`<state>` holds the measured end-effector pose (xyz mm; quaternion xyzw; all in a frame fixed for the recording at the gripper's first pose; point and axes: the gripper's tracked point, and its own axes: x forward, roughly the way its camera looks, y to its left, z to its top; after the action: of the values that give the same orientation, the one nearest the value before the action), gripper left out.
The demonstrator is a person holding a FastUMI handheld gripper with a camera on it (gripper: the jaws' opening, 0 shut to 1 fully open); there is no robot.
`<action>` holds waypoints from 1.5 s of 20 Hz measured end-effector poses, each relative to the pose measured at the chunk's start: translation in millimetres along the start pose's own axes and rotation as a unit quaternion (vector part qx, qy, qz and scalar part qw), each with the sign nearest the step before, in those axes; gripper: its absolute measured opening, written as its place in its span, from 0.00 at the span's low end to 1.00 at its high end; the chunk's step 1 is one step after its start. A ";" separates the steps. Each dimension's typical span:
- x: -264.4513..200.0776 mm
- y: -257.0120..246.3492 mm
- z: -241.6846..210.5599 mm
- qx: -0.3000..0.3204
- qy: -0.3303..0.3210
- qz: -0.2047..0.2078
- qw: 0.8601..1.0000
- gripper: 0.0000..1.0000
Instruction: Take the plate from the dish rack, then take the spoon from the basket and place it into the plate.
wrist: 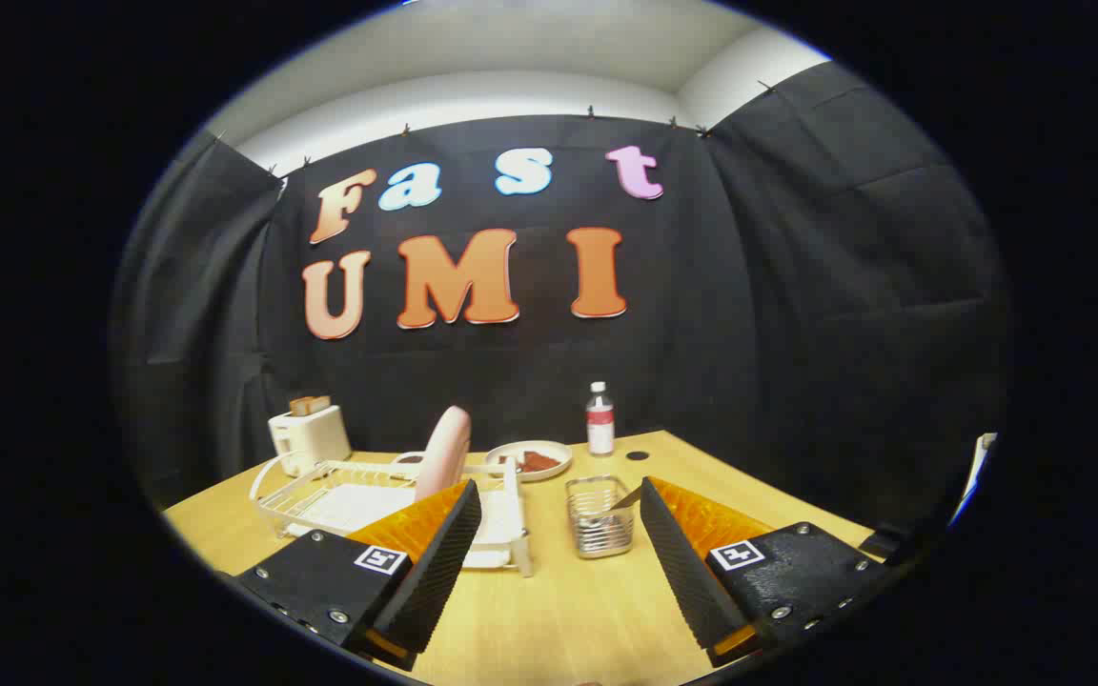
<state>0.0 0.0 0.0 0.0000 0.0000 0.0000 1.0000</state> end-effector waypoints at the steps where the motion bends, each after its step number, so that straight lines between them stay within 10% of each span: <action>1: -3.0 7.7 -1.4 -0.009 -0.006 0.002 1.000 1.00; 7: -13.2 48.6 -16.3 -0.020 0.003 0.056 0.998 1.00; 30: 45.6 49.1 -1.2 0.013 0.013 0.047 0.999 1.00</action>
<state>45.6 49.1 -1.2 0.0127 0.0134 0.0466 0.9987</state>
